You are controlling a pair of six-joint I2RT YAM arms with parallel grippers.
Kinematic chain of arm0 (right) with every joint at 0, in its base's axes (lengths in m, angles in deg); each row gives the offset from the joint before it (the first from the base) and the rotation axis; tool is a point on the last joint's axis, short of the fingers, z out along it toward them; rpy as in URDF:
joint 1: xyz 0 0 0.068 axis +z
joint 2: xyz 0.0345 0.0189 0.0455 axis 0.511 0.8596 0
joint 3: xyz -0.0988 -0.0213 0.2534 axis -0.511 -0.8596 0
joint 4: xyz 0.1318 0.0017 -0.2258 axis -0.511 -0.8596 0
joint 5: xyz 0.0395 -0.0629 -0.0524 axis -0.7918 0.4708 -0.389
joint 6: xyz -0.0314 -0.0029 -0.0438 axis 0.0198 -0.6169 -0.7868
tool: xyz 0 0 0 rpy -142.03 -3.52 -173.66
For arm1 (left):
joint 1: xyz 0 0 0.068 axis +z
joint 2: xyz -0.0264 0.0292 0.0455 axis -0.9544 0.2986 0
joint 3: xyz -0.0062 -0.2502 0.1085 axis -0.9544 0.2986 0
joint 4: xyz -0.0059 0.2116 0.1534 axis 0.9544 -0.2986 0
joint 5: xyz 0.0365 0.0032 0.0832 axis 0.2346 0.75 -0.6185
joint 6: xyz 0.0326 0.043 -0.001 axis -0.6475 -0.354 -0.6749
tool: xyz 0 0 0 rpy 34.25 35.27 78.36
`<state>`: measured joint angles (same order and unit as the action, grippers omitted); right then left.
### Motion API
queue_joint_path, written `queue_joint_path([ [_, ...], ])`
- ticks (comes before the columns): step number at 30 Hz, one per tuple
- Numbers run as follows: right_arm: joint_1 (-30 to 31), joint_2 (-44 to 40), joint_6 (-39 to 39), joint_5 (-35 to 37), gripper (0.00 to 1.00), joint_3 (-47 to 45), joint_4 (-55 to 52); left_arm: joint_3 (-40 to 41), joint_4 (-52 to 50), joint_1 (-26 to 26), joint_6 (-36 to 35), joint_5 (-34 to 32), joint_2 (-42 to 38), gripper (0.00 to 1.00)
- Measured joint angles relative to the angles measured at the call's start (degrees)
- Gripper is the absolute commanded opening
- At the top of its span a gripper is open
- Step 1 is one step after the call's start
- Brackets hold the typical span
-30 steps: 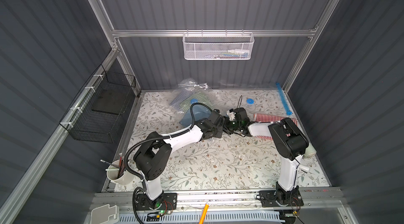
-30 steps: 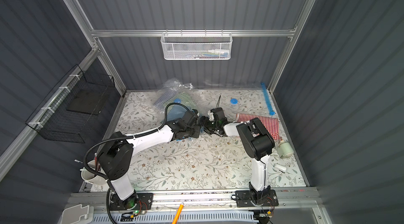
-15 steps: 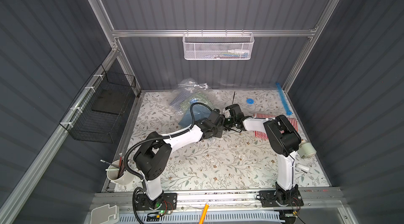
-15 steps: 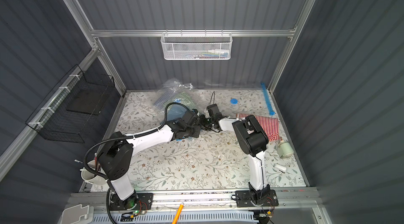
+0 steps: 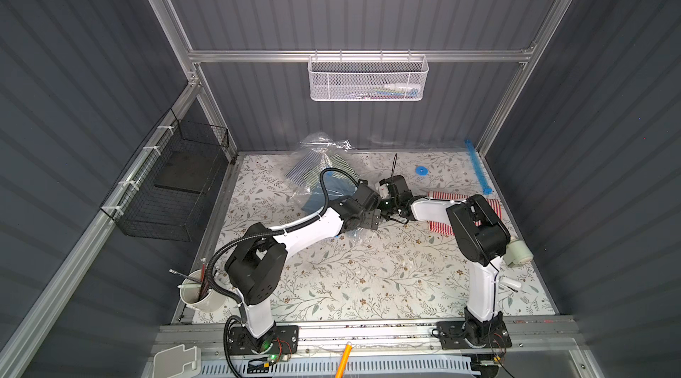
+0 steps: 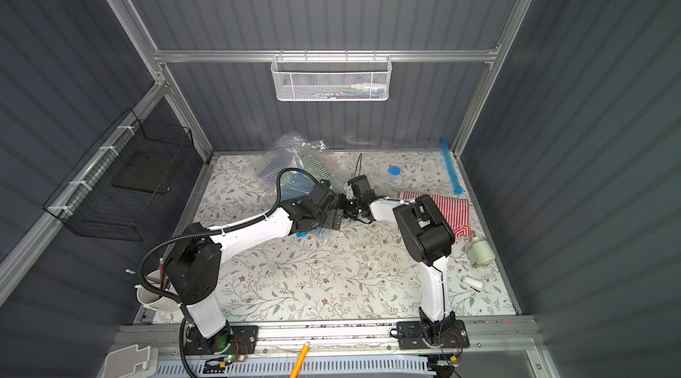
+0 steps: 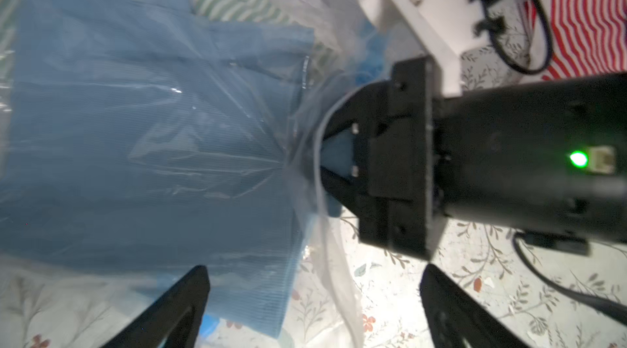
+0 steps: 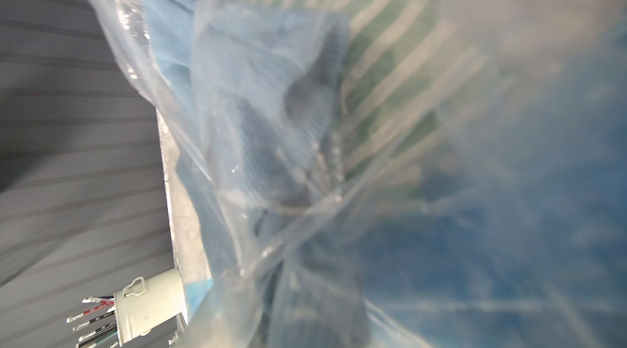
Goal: Take the tank top out of the vacuum bag
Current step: Take out the tank top from the vacuum bag.
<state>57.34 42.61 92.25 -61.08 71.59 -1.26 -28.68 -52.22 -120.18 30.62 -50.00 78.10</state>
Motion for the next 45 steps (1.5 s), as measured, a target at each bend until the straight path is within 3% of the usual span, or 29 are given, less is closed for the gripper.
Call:
queue_joint_path([
  [6, -1.44, -4.33, -1.62, -1.18, 0.0, -1.9, -1.38, -4.98, -4.9, 1.7, -0.02, -7.28, -0.42, 1.0],
  [17, -2.71, -6.51, -4.13, -2.89, 0.0, -5.05, -4.35, -5.92, -5.49, 18.53, -0.02, -9.81, 4.72, 1.0],
  [25, -3.5, -9.03, -6.16, -3.15, 0.0, -5.57, -6.4, -5.92, -5.86, 19.45, -0.07, -9.77, 12.28, 1.0],
  [35, -4.15, -9.25, -6.51, -3.56, 0.0, -5.97, -6.45, -7.87, -5.05, 23.06, -0.79, -7.17, 13.55, 0.99],
  [39, -4.46, -9.14, -6.38, -3.98, 0.0, -5.97, -6.25, -7.87, -3.58, 24.37, -2.23, -3.17, 15.04, 0.88],
  [42, -4.55, -8.92, -6.36, -4.35, 0.0, -5.97, -6.03, -7.87, -2.51, 24.57, -3.13, -1.09, 16.26, 0.58],
  [45, -4.61, -8.92, -6.38, -4.63, 0.0, -5.86, -6.01, -7.87, -1.62, 24.39, -4.02, 0.42, 16.74, 0.36],
])
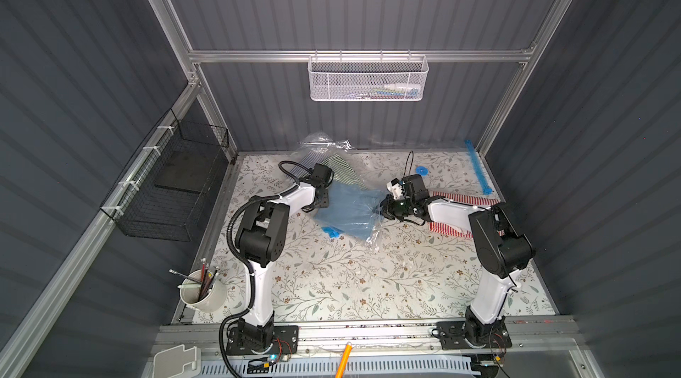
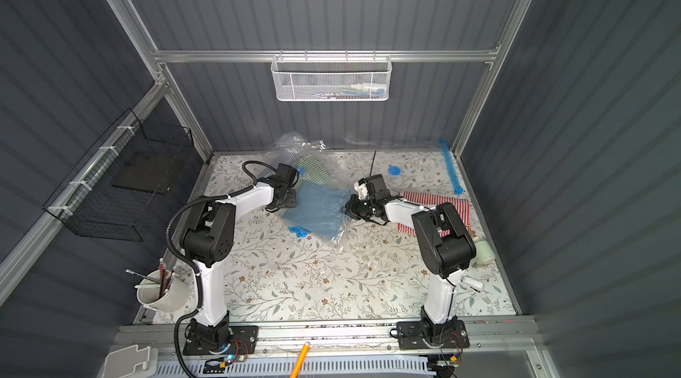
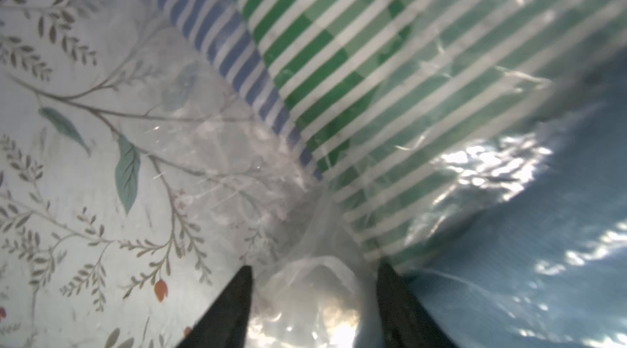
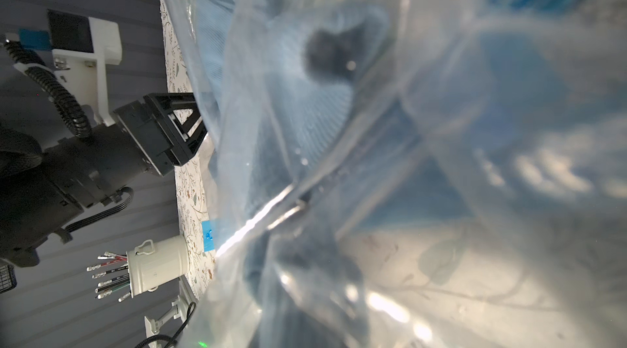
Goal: Take the tank top out of the vacuum bag
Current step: Take out the tank top from the vacuum bag.
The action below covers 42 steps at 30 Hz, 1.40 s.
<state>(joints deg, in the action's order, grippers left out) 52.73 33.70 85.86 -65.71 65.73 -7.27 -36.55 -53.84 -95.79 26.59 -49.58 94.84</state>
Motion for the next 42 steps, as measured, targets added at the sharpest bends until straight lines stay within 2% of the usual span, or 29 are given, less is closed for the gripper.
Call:
queue_joint_path([
  [3, -0.11, 0.02, 0.0, -0.15, 0.0, 0.07, 0.0, 0.0, 0.46, 0.0, -0.85, 0.85, 0.52, 0.06],
  [4, -0.17, 0.07, 0.0, -0.22, 0.0, 0.11, 0.02, 0.0, 0.61, 0.0, -1.14, 1.09, 0.68, 0.0],
  [10, -0.52, 0.17, -0.26, -0.37, 0.03, 0.15, -0.04, 0.02, 0.98, -0.04, -1.66, 0.76, 0.81, 0.0],
  [16, -1.07, -0.04, -2.08, 0.07, 0.0, -0.04, -1.84, 1.4, 1.38, 0.37, -1.33, -1.9, -0.26, 0.0],
  [24, -2.38, -2.86, -3.5, -0.39, 0.0, -2.89, -2.27, 4.28, 2.27, 1.09, -0.55, -0.66, -2.23, 0.0],
  [28, -4.04, -4.68, -4.35, 0.33, 0.03, -3.72, -4.24, 4.35, 2.23, 2.23, -0.48, -2.86, -2.23, 0.0],
  [42, -7.17, -7.74, -5.53, 1.36, 0.0, -6.01, -6.47, 5.01, 2.32, 3.52, -0.31, -6.14, -2.25, 0.0],
])
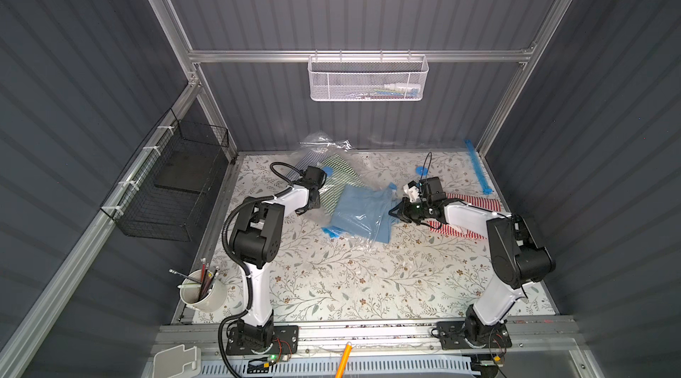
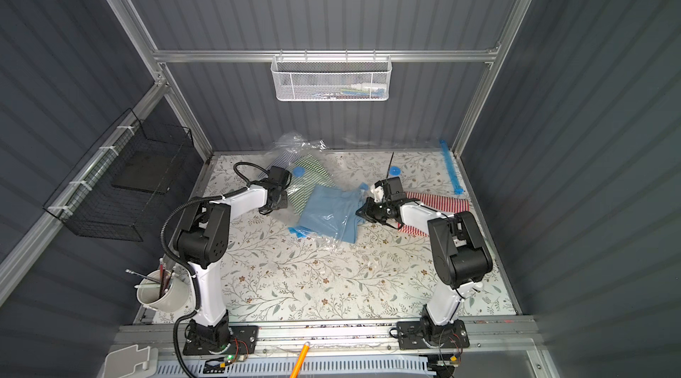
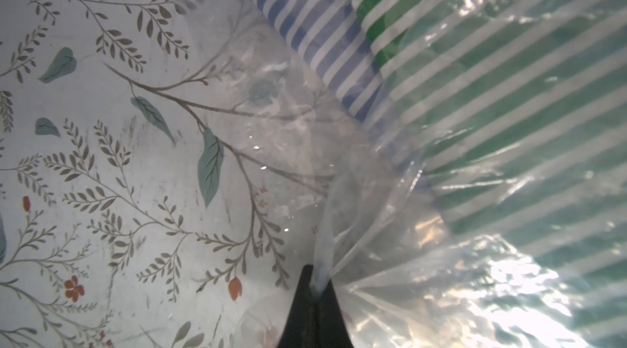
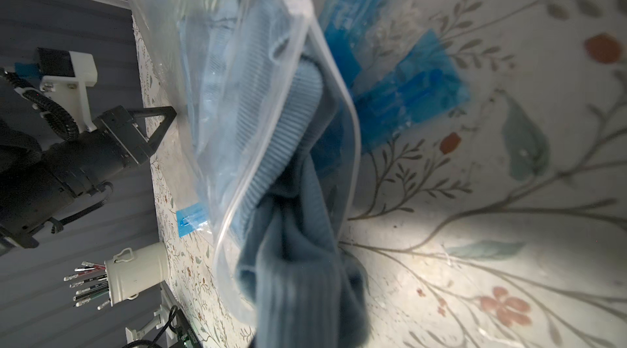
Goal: Take the tank top out of the vacuum bag
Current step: Take out the tank top from the vacuum bag.
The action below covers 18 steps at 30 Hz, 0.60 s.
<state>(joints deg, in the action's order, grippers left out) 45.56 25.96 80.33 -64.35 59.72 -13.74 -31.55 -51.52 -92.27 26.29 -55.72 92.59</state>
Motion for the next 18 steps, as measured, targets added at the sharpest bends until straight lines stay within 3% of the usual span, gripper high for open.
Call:
queue_joint_path([
  [18, -6.84, -7.08, -3.87, 1.36, 0.0, 0.68, -9.2, 3.61, 0.81, 3.61, 0.87, -0.61, -5.92, 0.0],
])
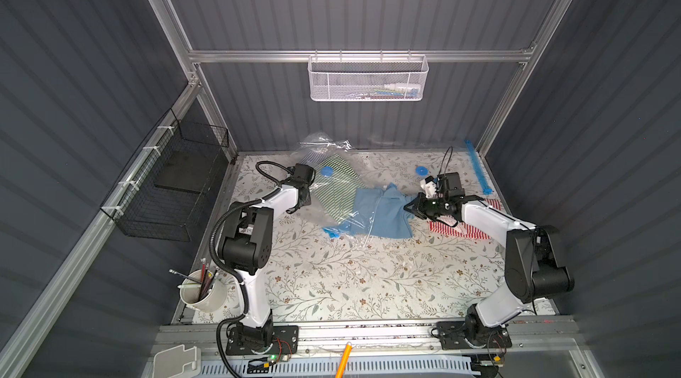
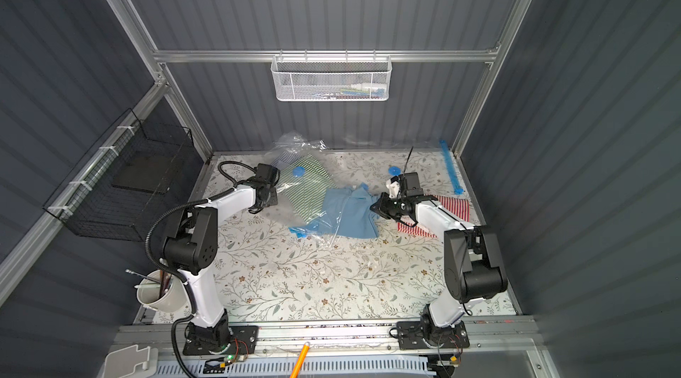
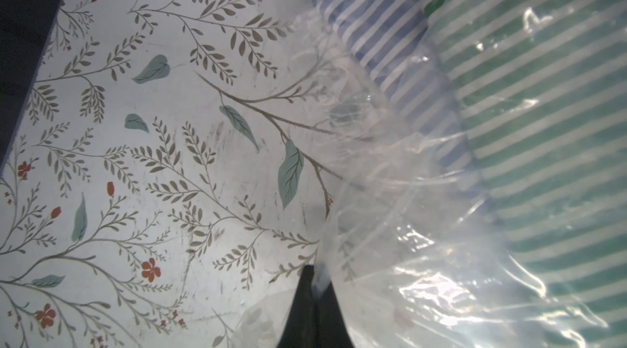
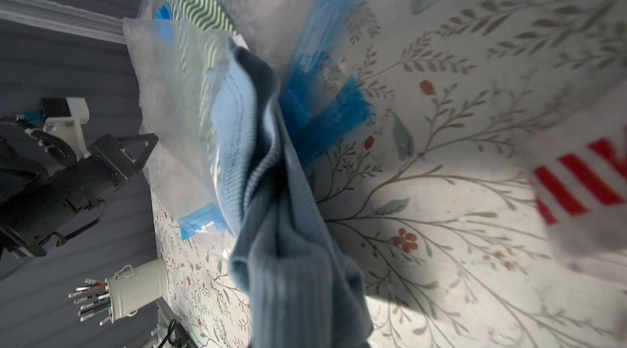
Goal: Take the tank top out of the vacuum bag
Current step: Take out the tank top from the vacuum bag.
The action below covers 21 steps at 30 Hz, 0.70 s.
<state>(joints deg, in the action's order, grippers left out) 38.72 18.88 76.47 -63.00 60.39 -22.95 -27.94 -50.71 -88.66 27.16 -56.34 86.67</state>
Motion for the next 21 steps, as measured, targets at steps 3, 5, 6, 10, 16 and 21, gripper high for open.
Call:
queue_joint_path([
  [3, -1.73, -1.46, -0.9, 0.46, 0.0, 0.26, -1.92, 1.75, 0.61, 0.0, 0.22, 0.07, -1.44, 0.0],
  [5, -2.84, -2.6, -1.36, 0.68, 0.0, 0.33, -2.91, 2.93, 1.36, 0.0, 0.61, 0.5, -2.6, 0.0],
  [6, -3.41, -3.08, -1.66, 0.85, 0.0, 0.44, -3.5, 3.52, 1.66, 0.0, 0.85, 0.76, -3.3, 0.0],
  [10, -5.68, -4.66, -2.6, 1.38, 0.0, 0.59, -5.25, 4.42, 2.19, 0.0, 1.25, 1.33, -5.73, 0.0],
  [16, -8.31, -6.78, -3.67, 2.62, 0.0, 0.59, -7.5, 6.32, 4.04, 0.0, 1.73, 2.45, -9.05, 0.0],
  [21, -9.57, -7.58, -4.11, 3.48, 0.0, 0.92, -9.46, 8.59, 4.74, 0.0, 2.1, 2.64, -10.21, 0.0],
])
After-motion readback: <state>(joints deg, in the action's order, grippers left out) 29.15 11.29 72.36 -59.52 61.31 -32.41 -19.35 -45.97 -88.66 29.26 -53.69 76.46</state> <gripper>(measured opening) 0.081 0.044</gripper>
